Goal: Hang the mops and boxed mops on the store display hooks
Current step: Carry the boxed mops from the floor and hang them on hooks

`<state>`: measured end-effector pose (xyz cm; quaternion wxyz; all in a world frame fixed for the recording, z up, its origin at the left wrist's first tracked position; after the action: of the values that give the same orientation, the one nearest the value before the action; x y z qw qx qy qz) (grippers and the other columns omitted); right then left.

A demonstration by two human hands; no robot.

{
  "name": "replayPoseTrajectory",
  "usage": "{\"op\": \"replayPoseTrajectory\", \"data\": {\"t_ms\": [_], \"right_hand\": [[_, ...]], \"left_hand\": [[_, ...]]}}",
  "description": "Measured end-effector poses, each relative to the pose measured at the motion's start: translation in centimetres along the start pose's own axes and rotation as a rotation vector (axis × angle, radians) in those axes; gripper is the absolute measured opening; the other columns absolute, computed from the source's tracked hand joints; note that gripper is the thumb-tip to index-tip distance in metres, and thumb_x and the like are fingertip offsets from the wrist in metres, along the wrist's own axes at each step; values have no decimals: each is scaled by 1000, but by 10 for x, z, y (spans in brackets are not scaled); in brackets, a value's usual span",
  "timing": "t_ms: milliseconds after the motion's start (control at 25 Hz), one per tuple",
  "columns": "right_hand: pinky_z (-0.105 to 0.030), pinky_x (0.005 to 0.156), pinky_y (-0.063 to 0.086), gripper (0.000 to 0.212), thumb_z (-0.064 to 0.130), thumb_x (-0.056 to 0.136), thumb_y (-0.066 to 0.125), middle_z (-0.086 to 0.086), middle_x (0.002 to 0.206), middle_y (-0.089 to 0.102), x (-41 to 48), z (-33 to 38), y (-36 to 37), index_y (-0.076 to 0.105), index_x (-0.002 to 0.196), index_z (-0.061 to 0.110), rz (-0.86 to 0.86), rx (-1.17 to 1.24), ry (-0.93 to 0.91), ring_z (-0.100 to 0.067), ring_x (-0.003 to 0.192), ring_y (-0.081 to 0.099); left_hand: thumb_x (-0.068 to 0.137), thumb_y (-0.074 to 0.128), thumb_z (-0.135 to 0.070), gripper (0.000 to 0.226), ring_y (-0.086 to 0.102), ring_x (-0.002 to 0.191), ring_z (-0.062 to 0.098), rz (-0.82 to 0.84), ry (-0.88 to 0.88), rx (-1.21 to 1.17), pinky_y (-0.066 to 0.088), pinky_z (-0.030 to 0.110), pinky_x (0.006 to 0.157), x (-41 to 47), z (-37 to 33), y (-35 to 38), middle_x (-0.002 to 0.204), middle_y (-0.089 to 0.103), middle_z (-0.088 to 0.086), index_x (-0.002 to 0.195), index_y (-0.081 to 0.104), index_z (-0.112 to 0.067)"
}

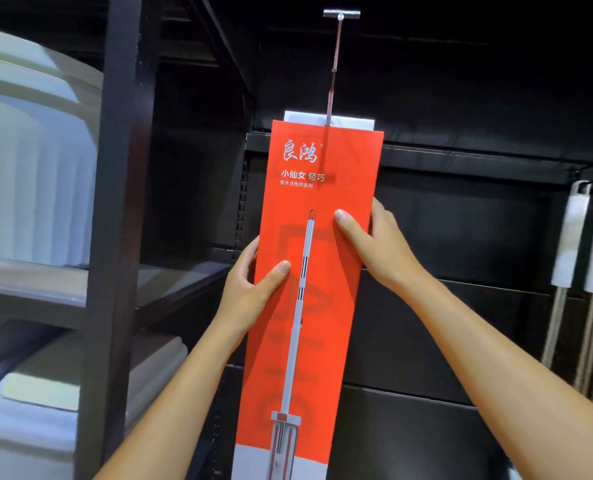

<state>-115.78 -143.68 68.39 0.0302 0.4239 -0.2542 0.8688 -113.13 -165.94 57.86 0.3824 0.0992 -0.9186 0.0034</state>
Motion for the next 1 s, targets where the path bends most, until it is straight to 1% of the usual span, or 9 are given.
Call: {"op": "replayPoseTrajectory", "data": {"t_ms": [120, 200, 280, 360, 440, 520, 720, 880, 1000], "right_hand": [[-48, 114, 46, 105, 95, 72, 52, 4, 156, 42, -63, -41, 20, 31, 157, 38, 48, -73, 146, -15, 142, 48], [-49, 116, 44, 108, 86, 75, 53, 1, 162, 33, -126, -70, 34, 21, 162, 31, 132, -155, 241, -18, 148, 40], [-50, 114, 44, 100, 74, 85, 57, 0, 164, 29, -195, -103, 44, 15, 164, 28, 236, -238, 331, -21, 150, 36], [-47, 112, 45, 90, 61, 93, 59, 1, 164, 28, -262, -133, 42, 15, 164, 28, 299, -300, 418, -23, 150, 35], [-44, 109, 46, 85, 56, 96, 59, 1, 164, 28, -330, -160, 23, 16, 164, 28, 343, -352, 507, -24, 148, 36], [-43, 109, 46, 82, 54, 97, 58, 1, 164, 28, -398, -186, -6, 18, 163, 27, 378, -399, 579, -23, 148, 36], [-45, 113, 44, 79, 53, 95, 58, -4, 162, 32, -536, -229, -112, 25, 161, 24, 408, -503, 718, -29, 148, 38], [-46, 107, 47, 81, 57, 91, 57, -6, 153, 37, -646, -250, -242, 28, 158, 22, 323, -600, 905, -32, 142, 41], [-47, 109, 46, 80, 57, 95, 55, -6, 154, 35, -727, -249, -348, 29, 159, 18, 199, -654, 1064, -32, 142, 39]], "left_hand": [[91, 79, -36, 69, 62, 129, 4, 21, -5, 127, 52, 44, 109, -42, 15, -5, 143, 62, -17, 151, 45, -43], [93, 77, -30, 81, 52, 139, 2, 59, -41, 255, 47, 42, 114, -85, 34, -4, 154, 51, -18, 158, 31, -46], [92, 77, -30, 95, 37, 149, 3, 56, -119, 414, 39, 41, 120, -133, 57, -3, 165, 34, -14, 162, 16, -46], [92, 77, -32, 103, 20, 157, 11, 6, -218, 592, 29, 45, 125, -185, 82, -7, 173, 16, -7, 165, 6, -39], [92, 76, -34, 102, 11, 161, 21, 20, -269, 785, 25, 52, 127, -239, 103, 6, 174, 10, -1, 166, 6, -31], [92, 75, -41, 100, 11, 161, 27, 127, -284, 933, 26, 55, 126, -296, 123, 38, 174, 13, 4, 166, 10, -27], [93, 70, -49, 90, 19, 160, 33, 510, -189, 1020, 29, 48, 126, -409, 143, 184, 172, 20, 8, 164, 22, -26], [89, 73, -49, 87, 32, 154, 38, 867, -12, 903, 38, 52, 119, -493, 131, 354, 167, 33, 10, 162, 33, -25], [90, 68, -52, 81, 31, 154, 36, 1087, 64, 770, 36, 52, 121, -560, 112, 476, 168, 32, 10, 160, 35, -27]]}}
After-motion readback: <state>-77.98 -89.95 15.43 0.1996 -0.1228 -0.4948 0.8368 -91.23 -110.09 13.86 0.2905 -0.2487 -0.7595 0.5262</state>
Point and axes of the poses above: each hand's wrist, its own x-axis towards the middle knuckle, its own y-axis out of the palm, z = x × y, the point moved 10 cm from there along x, towards the middle knuckle
